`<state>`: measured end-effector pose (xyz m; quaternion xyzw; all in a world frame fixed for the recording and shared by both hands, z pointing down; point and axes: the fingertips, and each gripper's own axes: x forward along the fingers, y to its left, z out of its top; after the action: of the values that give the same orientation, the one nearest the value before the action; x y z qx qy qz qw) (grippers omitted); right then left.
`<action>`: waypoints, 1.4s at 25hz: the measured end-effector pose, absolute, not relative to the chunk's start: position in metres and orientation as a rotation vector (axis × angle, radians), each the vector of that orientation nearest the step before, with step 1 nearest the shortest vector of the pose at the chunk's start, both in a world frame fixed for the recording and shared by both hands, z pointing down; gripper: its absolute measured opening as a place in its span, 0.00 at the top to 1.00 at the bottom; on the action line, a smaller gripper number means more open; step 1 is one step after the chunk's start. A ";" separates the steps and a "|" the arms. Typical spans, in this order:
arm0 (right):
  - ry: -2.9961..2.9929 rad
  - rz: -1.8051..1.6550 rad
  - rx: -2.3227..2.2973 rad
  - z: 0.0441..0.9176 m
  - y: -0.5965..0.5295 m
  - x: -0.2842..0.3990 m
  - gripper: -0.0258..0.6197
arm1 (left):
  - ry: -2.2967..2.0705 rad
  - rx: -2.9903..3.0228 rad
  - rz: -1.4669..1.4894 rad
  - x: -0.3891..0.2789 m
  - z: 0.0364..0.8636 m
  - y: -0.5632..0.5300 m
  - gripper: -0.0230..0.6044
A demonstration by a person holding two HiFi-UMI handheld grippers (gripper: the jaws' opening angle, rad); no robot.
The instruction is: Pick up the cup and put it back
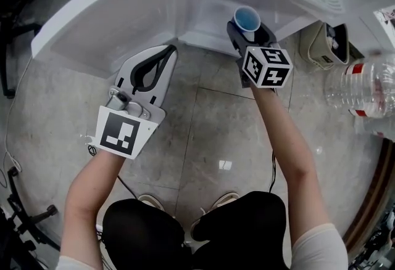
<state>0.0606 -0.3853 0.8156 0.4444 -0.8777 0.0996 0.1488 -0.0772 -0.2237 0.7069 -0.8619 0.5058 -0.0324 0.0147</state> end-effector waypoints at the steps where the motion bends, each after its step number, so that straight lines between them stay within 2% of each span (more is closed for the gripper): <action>1: -2.532 0.260 1.266 0.809 -0.381 0.060 0.50 | 1.580 -2.680 -0.089 -0.079 0.704 -0.225 0.93; 12: -2.662 0.157 1.189 0.732 -0.323 0.058 0.50 | 1.557 -2.656 0.001 -0.088 0.673 -0.229 0.93; 27: -2.789 0.164 1.209 0.632 -0.246 0.113 0.50 | 1.579 -2.622 -0.013 -0.099 0.658 -0.210 0.93; 35: -2.789 0.179 1.272 0.624 -0.207 0.143 0.50 | 1.630 -2.531 0.011 -0.126 0.643 -0.190 0.93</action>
<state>0.1426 -0.2067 0.6235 0.4140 -0.9077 0.0582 0.0353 -0.1261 -0.1898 0.6431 -0.8388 0.5405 0.0038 0.0656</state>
